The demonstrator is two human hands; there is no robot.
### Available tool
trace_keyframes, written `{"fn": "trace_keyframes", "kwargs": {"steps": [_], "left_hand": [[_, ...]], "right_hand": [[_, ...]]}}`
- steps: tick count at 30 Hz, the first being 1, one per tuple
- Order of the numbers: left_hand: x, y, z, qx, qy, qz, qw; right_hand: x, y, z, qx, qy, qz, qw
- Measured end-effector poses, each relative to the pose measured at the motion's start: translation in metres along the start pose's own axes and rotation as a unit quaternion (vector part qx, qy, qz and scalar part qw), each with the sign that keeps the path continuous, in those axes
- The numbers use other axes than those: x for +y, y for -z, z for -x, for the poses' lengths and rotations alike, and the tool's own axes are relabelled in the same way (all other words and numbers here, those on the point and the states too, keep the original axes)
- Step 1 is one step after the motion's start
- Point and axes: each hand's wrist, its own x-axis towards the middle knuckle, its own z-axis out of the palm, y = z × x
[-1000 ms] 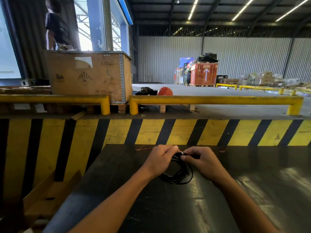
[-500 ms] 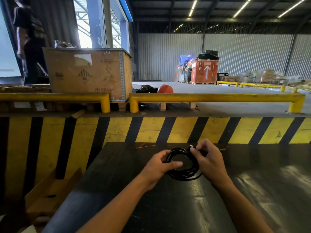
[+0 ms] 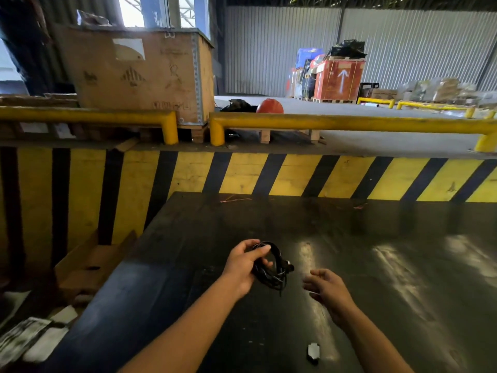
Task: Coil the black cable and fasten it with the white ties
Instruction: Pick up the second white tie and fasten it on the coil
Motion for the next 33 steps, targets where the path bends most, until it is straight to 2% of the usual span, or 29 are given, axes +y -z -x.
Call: {"fn": "trace_keyframes", "kwargs": {"steps": [2, 5, 8, 11, 15, 19, 23, 27, 30, 33], "left_hand": [[-0.008, 0.014, 0.001, 0.019, 0.004, -0.016, 1.0], [-0.022, 0.033, 0.004, 0.018, 0.022, -0.022, 0.999], [-0.036, 0.045, 0.01, 0.003, 0.047, -0.047, 0.998], [-0.045, 0.049, 0.014, -0.014, 0.079, -0.06, 0.995], [-0.053, 0.044, 0.016, -0.034, 0.097, -0.098, 0.99], [-0.055, 0.042, 0.018, -0.046, 0.097, -0.138, 0.985], [-0.056, 0.045, 0.02, -0.052, 0.091, -0.152, 0.983], [-0.056, 0.048, 0.018, -0.059, 0.07, -0.205, 0.974], [-0.052, 0.043, 0.013, -0.08, 0.051, -0.266, 0.959], [-0.042, 0.028, 0.007, -0.12, 0.018, -0.302, 0.945]], "right_hand": [[0.039, 0.008, 0.002, -0.005, -0.055, 0.084, 0.995], [0.089, 0.016, 0.012, -0.028, -0.127, 0.217, 0.968], [0.126, 0.018, 0.021, -0.053, -0.115, 0.337, 0.933], [0.145, 0.015, 0.02, -0.018, -0.103, 0.37, 0.923], [0.146, 0.01, 0.016, -0.024, -0.096, 0.412, 0.906], [0.151, 0.007, 0.018, -0.014, -0.1, 0.416, 0.904], [0.151, 0.007, 0.02, 0.013, -0.112, 0.365, 0.924], [0.125, 0.003, 0.016, 0.013, -0.155, 0.135, 0.978], [0.078, -0.006, 0.01, 0.003, -0.12, -0.01, 0.993], [0.018, -0.015, 0.007, -0.015, -0.062, -0.084, 0.994]]}}
